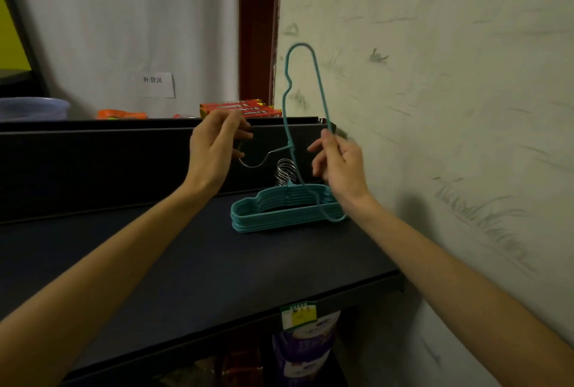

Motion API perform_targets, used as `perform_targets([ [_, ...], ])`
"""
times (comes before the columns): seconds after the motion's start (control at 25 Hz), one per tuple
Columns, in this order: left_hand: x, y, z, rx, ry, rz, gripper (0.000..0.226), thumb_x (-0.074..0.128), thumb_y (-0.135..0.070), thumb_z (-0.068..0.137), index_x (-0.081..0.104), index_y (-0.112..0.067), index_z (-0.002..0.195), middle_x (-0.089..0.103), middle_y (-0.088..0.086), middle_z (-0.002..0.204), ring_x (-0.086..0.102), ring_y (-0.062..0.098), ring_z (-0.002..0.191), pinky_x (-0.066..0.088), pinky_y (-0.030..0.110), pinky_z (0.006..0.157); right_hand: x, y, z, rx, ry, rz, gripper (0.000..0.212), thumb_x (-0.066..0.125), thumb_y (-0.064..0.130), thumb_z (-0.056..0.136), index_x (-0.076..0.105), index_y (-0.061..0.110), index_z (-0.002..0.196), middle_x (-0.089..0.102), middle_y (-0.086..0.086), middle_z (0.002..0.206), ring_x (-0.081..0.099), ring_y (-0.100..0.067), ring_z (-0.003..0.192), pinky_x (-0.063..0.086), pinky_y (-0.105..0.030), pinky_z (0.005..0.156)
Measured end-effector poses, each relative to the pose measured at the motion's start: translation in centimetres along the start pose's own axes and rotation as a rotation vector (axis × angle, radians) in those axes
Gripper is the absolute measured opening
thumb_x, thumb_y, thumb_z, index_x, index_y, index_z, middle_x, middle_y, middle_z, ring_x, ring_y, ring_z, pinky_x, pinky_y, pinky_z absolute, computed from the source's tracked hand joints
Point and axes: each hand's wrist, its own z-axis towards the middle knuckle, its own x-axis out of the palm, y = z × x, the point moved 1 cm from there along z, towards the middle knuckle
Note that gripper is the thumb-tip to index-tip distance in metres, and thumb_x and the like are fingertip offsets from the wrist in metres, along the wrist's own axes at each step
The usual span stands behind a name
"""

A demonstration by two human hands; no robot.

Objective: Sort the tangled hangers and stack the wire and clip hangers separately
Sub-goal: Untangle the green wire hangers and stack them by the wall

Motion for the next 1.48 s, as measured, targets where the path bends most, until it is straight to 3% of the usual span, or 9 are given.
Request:
perform_targets([
  [0.16,0.2,3.7,-2.0,-0.159,-0.012,0.15,0.057,0.057,-0.057,0.094,0.048,-0.018,0.134,0.059,-0.002,0.125,0.061,0.01,0.111,0.056,0.039,0.091,1.2,-1.1,-1.4,0.225,-0.1,0.283,0.044,0.04,0.035,0.108,0.06,0.006,0.083,0.05,-0.008,0.057,0.039,-0.008,0.039,0.026,-0.019,0.038],
  [0.36,3.1,3.6,-5.5,-0.54,0.477,-0.061,0.035,0.05,-0.038,0.102,0.062,-0.009,0.118,0.073,0.007,0.103,0.073,0.02,0.088,0.062,0.037,0.069,2.9,-1.6,-1.2,0.443,-0.171,0.633,0.042,0.036,0.04,0.109,0.055,0.013,0.082,0.051,-0.003,0.062,0.035,-0.009,0.04,0.025,-0.021,0.038],
  [0.44,3.4,3.7,-6.3,-0.485,0.526,-0.108,0.027,0.05,-0.027,0.104,0.065,-0.007,0.113,0.071,0.005,0.086,0.07,0.02,0.07,0.059,0.031,0.058,3.2,-2.1,-1.6,0.484,-0.139,0.659,0.04,0.036,0.038,0.109,0.058,0.013,0.087,0.054,-0.003,0.067,0.046,-0.01,0.047,0.037,-0.021,0.042],
  [0.56,2.0,4.5,-5.4,-0.319,0.354,0.02,0.025,0.044,-0.02,0.107,0.066,-0.008,0.113,0.062,0.008,0.071,0.059,0.015,0.055,0.051,0.024,0.049,1.6,-3.2,-1.3,0.49,-0.035,0.541,0.022,0.05,0.03,0.105,0.064,0.015,0.111,0.069,-0.004,0.083,0.067,-0.015,0.068,0.057,-0.028,0.061],
  [0.68,-0.9,6.1,-3.2,-0.137,0.343,0.311,0.023,0.05,-0.021,0.105,0.07,-0.016,0.114,0.062,0.005,0.066,0.056,0.013,0.053,0.049,0.03,0.052,-2.0,-5.3,0.8,0.512,-0.182,0.525,0.026,0.063,0.014,0.097,0.058,0.008,0.122,0.07,-0.009,0.092,0.071,-0.015,0.066,0.057,-0.025,0.054],
  [0.8,-3.2,8.1,-1.9,-0.033,0.385,0.644,0.023,0.057,-0.031,0.101,0.075,-0.023,0.113,0.073,-0.005,0.096,0.067,0.009,0.079,0.057,0.037,0.071,-6.0,-7.6,2.5,0.506,-0.293,0.251,0.036,0.067,0.003,0.091,0.055,0.012,0.124,0.069,-0.015,0.095,0.068,-0.016,0.064,0.056,-0.023,0.05],
  [0.92,-3.4,9.6,-2.0,-0.069,0.439,0.707,0.025,0.058,-0.03,0.101,0.074,-0.02,0.118,0.071,-0.003,0.116,0.067,0.01,0.094,0.057,0.035,0.082,-8.2,-10.6,3.2,0.402,-0.128,-0.226,0.025,0.071,0.009,0.091,0.072,0.007,0.115,0.076,-0.012,0.098,0.071,-0.011,0.072,0.061,-0.028,0.063],
  [1.08,-1.9,10.5,-3.1,-0.065,0.503,0.777,0.028,0.054,-0.033,0.102,0.072,-0.024,0.121,0.074,-0.004,0.11,0.068,0.011,0.09,0.058,0.044,0.08,-9.2,-12.5,3.7,0.216,-0.015,-0.72,0.017,0.075,0.021,0.088,0.08,0.02,0.104,0.078,-0.001,0.098,0.072,-0.015,0.089,0.059,-0.038,0.087],
  [1.48,-1.3,11.5,-2.0,-0.155,0.558,0.908,0.026,0.053,-0.034,0.103,0.073,-0.025,0.118,0.069,0.002,0.074,0.051,0.009,0.051,0.034,0.025,0.048,-9.5,-13.4,3.9,0.138,0.18,-0.957,0.016,0.068,0.027,0.092,0.08,0.023,0.102,0.078,0.0,0.097,0.071,-0.018,0.088,0.058,-0.036,0.08],
])
